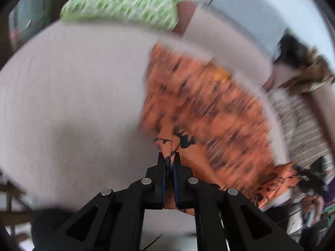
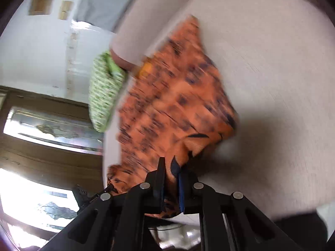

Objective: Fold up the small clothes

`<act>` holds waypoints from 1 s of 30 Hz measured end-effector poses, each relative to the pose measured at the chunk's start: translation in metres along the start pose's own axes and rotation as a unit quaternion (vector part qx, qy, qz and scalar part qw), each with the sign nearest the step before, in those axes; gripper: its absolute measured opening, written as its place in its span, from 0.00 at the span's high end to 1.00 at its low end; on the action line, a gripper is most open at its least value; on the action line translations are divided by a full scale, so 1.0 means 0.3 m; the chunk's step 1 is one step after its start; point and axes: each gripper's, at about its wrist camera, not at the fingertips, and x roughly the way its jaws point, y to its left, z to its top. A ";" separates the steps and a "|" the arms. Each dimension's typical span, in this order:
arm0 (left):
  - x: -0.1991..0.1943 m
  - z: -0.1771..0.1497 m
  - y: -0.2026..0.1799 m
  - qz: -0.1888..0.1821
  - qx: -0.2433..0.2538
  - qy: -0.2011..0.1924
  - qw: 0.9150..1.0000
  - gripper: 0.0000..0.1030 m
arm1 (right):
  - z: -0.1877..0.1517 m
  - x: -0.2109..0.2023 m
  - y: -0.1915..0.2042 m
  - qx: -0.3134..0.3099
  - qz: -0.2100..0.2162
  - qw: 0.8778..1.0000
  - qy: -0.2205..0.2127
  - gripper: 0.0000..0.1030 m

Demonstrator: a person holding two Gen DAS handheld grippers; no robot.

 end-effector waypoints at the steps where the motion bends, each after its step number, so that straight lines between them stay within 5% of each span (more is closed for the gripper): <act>1: -0.011 0.059 -0.031 -0.009 0.005 -0.021 1.000 0.95 | 0.055 -0.008 0.044 -0.011 0.013 1.000 -0.014 0.90; 4: -0.011 0.270 -0.061 -0.035 -0.008 -0.079 0.996 0.94 | 0.320 -0.012 0.173 -0.029 0.064 0.994 -0.079 0.90; 6: 0.079 0.404 -0.045 -0.008 -0.032 -0.106 0.994 0.90 | 0.392 0.007 0.188 -0.029 0.066 0.993 -0.098 0.87; 7: 0.129 0.442 -0.024 0.008 -0.044 -0.109 0.993 0.85 | 0.480 0.042 0.179 -0.016 0.065 0.991 -0.118 0.86; 8: 0.232 0.493 -0.006 0.040 -0.050 -0.105 0.992 0.59 | 0.531 0.076 0.162 -0.005 0.063 0.990 -0.124 0.83; 9: 0.319 0.521 0.004 0.066 -0.042 -0.089 0.993 0.42 | 0.589 0.129 0.130 0.006 0.055 0.990 -0.127 0.66; 10: 0.431 0.544 0.030 0.091 -0.033 -0.062 0.993 0.28 | 0.638 0.205 0.087 0.013 0.025 0.992 -0.123 0.25; 11: 0.514 0.549 0.068 0.108 -0.039 -0.035 0.993 0.29 | 0.660 0.260 0.057 0.019 -0.018 0.993 -0.116 0.15; 12: 0.548 0.542 0.103 0.118 -0.047 -0.018 0.992 0.29 | 0.653 0.304 0.018 0.026 -0.068 0.990 -0.121 0.15; 15: 0.513 0.490 0.203 0.115 -0.089 -0.034 0.989 0.28 | 0.570 0.321 -0.033 0.022 -0.078 0.989 -0.126 0.15; 20: 0.378 0.414 0.223 0.113 -0.041 -0.075 0.990 0.25 | 0.482 0.276 -0.007 -0.079 -0.162 0.977 -0.111 0.15; 25: 0.592 0.347 0.123 0.096 0.032 0.045 0.994 0.23 | 0.503 0.354 -0.023 -0.105 -0.184 0.976 -0.053 0.16; 26: 0.605 0.334 0.094 0.123 0.057 0.026 0.990 0.28 | 0.512 0.397 -0.037 -0.090 -0.190 0.977 -0.037 0.17; 27: 0.608 0.334 0.062 0.125 0.080 0.020 0.989 0.43 | 0.511 0.432 -0.029 -0.102 -0.191 0.976 -0.023 0.35; 28: 0.611 0.339 0.048 0.109 0.082 0.034 0.990 0.79 | 0.505 0.449 -0.011 -0.123 -0.194 0.973 -0.017 0.80; 30: 0.604 0.374 0.015 0.118 0.067 0.047 0.990 0.84 | 0.509 0.487 0.012 -0.106 -0.191 0.976 0.015 0.81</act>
